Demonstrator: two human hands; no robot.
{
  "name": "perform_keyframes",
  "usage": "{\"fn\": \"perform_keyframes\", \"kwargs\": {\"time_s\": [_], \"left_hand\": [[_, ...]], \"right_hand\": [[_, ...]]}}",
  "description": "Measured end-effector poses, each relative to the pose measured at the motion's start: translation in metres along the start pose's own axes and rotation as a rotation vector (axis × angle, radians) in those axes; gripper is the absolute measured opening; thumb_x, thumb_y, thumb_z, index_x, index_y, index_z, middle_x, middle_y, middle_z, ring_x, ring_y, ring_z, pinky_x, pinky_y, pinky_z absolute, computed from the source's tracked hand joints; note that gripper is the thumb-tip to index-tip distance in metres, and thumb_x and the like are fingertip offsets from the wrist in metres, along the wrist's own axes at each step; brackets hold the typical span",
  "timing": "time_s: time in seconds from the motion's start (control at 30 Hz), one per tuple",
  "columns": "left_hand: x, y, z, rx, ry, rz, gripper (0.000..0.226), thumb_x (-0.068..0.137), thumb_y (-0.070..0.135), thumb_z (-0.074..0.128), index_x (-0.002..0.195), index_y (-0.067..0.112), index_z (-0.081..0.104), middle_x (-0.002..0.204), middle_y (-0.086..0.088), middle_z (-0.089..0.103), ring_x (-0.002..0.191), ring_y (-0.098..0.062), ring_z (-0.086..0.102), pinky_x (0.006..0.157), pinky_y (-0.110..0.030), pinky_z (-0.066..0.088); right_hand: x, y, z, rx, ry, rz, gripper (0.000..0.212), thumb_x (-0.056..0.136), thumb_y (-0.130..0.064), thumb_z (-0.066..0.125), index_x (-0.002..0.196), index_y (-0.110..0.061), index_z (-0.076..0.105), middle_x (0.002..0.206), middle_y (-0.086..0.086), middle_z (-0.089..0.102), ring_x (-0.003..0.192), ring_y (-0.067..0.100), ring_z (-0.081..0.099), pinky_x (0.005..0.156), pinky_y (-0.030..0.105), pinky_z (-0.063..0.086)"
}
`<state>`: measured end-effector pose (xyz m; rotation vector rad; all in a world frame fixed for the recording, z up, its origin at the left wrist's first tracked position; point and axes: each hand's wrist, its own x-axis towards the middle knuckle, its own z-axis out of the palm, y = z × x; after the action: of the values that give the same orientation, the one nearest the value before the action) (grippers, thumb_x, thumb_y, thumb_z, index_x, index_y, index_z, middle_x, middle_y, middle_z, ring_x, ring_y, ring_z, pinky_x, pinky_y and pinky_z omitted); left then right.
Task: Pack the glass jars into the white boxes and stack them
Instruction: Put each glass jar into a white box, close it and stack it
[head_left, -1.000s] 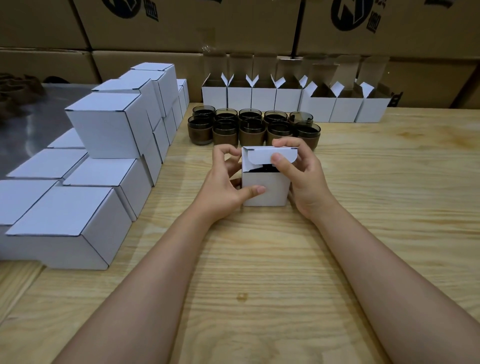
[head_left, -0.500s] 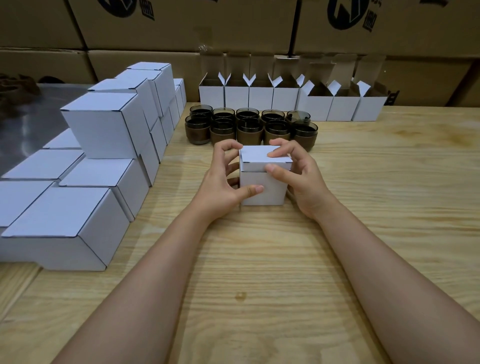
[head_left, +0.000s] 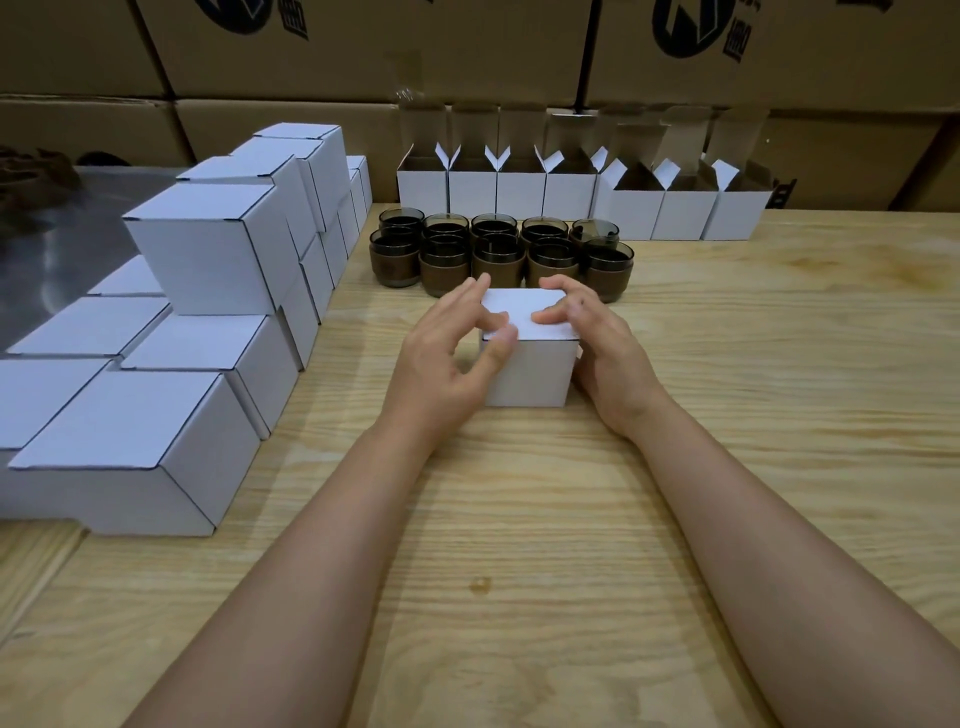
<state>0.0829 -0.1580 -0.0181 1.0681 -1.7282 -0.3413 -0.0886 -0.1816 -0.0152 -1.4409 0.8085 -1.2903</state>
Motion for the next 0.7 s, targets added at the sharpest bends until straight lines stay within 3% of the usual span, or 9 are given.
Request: {"fn": "perform_keyframes", "kwargs": {"time_s": [0.13, 0.23, 0.3, 0.37, 0.43, 0.5, 0.63, 0.7], "left_hand": [[0.001, 0.005, 0.002, -0.162, 0.019, -0.171, 0.021, 0.093, 0.024, 0.061, 0.077, 0.037, 0.056, 0.13, 0.021, 0.051, 0.132, -0.006, 0.044, 0.097, -0.021, 0.042], [0.002, 0.013, 0.001, -0.172, 0.012, -0.216, 0.018, 0.092, 0.02, 0.061, 0.078, 0.03, 0.058, 0.142, 0.003, 0.05, 0.133, -0.009, 0.042, 0.104, -0.042, 0.041], [-0.001, 0.017, 0.002, 0.027, 0.033, -0.182, 0.013, 0.088, 0.035, 0.064, 0.09, 0.022, 0.061, 0.146, -0.004, 0.046, 0.133, -0.011, 0.043, 0.103, -0.045, 0.041], [-0.007, 0.021, 0.009, 0.277, 0.042, -0.142, 0.052, 0.076, 0.062, 0.06, 0.103, 0.018, 0.059, 0.149, -0.004, 0.042, 0.13, -0.016, 0.046, 0.1, -0.04, 0.038], [-0.011, 0.031, 0.017, 0.408, 0.034, -0.23, 0.077, 0.064, 0.081, 0.052, 0.114, 0.022, 0.05, 0.148, 0.001, 0.036, 0.127, -0.017, 0.046, 0.097, -0.04, 0.033], [-0.012, 0.034, 0.022, 0.425, 0.046, -0.323, 0.076, 0.064, 0.078, 0.057, 0.118, 0.026, 0.044, 0.135, 0.004, 0.038, 0.12, -0.018, 0.048, 0.095, -0.04, 0.033], [-0.015, 0.042, 0.011, 0.322, 0.121, -0.338, 0.063, 0.066, 0.055, 0.071, 0.117, 0.025, 0.048, 0.116, 0.008, 0.05, 0.11, -0.016, 0.051, 0.096, -0.039, 0.04], [-0.019, 0.049, -0.005, 0.305, 0.169, -0.31, 0.063, 0.064, 0.056, 0.069, 0.116, 0.028, 0.05, 0.108, 0.015, 0.047, 0.101, -0.01, 0.049, 0.086, -0.034, 0.045]], "right_hand": [[0.0, -0.001, -0.004, 0.054, -0.045, 0.053, 0.021, 0.08, -0.023, 0.05, 0.085, -0.028, 0.07, 0.131, -0.011, 0.046, 0.125, 0.012, 0.043, 0.091, 0.03, 0.036], [-0.001, -0.001, -0.004, 0.072, -0.013, 0.07, 0.024, 0.08, -0.023, 0.053, 0.102, -0.026, 0.062, 0.124, -0.008, 0.052, 0.111, 0.009, 0.053, 0.088, 0.026, 0.043], [-0.003, -0.001, -0.005, 0.127, 0.0, 0.063, 0.026, 0.082, -0.02, 0.057, 0.108, -0.021, 0.058, 0.111, -0.002, 0.057, 0.094, 0.007, 0.059, 0.079, 0.022, 0.048], [-0.004, -0.001, -0.004, 0.124, 0.005, 0.041, 0.018, 0.086, -0.018, 0.061, 0.104, -0.018, 0.058, 0.102, 0.002, 0.056, 0.091, 0.011, 0.057, 0.076, 0.022, 0.049], [-0.005, -0.002, -0.003, 0.124, 0.008, 0.049, 0.015, 0.085, -0.026, 0.063, 0.096, -0.017, 0.06, 0.1, 0.003, 0.056, 0.093, 0.016, 0.053, 0.077, 0.03, 0.045], [-0.005, -0.003, -0.003, 0.119, -0.002, 0.065, 0.021, 0.081, -0.035, 0.061, 0.092, -0.017, 0.061, 0.103, 0.002, 0.057, 0.096, 0.017, 0.053, 0.077, 0.032, 0.045], [-0.003, -0.004, -0.002, 0.117, -0.019, 0.099, 0.026, 0.088, -0.035, 0.048, 0.1, -0.017, 0.061, 0.096, -0.004, 0.066, 0.085, 0.011, 0.062, 0.075, 0.025, 0.051], [-0.001, -0.003, -0.002, 0.121, -0.033, 0.132, 0.034, 0.086, -0.037, 0.046, 0.108, -0.014, 0.06, 0.1, 0.001, 0.066, 0.087, 0.016, 0.063, 0.082, 0.029, 0.05]]}}
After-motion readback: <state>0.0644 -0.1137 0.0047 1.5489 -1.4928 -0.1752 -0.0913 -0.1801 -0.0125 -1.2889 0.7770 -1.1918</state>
